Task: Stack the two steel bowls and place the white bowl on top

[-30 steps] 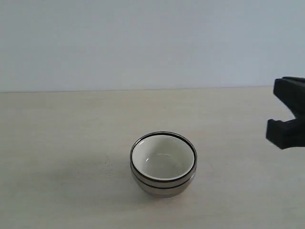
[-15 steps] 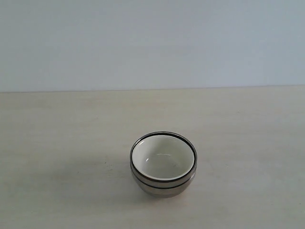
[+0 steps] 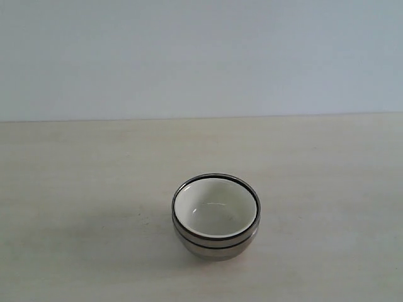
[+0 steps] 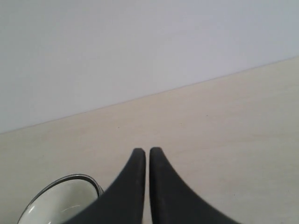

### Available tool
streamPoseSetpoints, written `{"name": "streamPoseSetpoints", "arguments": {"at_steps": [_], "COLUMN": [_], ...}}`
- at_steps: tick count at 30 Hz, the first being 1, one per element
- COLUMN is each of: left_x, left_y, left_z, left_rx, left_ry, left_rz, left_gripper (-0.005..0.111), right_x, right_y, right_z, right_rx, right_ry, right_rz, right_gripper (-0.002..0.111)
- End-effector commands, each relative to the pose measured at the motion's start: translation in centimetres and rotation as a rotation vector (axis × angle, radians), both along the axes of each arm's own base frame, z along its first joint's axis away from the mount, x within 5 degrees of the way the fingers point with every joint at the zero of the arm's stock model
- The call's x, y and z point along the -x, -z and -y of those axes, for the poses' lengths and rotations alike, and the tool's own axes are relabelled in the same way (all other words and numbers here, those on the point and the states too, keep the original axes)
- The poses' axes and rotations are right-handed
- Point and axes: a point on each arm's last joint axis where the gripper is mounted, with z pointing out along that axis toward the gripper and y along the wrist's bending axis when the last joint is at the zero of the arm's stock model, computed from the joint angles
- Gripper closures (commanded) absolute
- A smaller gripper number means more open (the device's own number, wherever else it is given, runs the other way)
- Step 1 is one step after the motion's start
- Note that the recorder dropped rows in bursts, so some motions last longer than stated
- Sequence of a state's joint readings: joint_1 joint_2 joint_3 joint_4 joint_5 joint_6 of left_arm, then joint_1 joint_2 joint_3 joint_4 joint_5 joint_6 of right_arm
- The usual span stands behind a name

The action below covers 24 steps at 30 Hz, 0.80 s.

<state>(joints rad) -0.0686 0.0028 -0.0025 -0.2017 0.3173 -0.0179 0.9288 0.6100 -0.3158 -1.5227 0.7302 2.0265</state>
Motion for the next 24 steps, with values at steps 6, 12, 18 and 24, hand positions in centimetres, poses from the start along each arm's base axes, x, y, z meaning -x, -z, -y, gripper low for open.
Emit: {"name": "streamPoseSetpoints", "arguments": {"at_steps": [6,12,18,24], "left_x": [0.0,0.0,0.0,0.0], "left_y": [0.0,0.0,0.0,0.0], "left_z": [0.0,0.0,0.0,0.0], "left_rx": [0.008,0.008,0.008,0.008], "left_ry": [-0.005,-0.005,-0.005,-0.005], "left_rz": [0.004,0.004,0.004,0.004], "left_gripper": [0.103,0.103,0.103,0.103], "right_x": [0.6,3.1,6.1,7.2], "right_y": [0.6,1.8,0.9,0.6], "right_z": [0.8,2.7,3.0,2.9], "right_rx": [-0.015,-0.029,-0.074,-0.05], "right_ry": [-0.024,-0.117,-0.196,-0.24], "right_rz": [0.008,0.165,0.349,0.426], "right_gripper": [0.108,0.108,0.108,0.108]}}
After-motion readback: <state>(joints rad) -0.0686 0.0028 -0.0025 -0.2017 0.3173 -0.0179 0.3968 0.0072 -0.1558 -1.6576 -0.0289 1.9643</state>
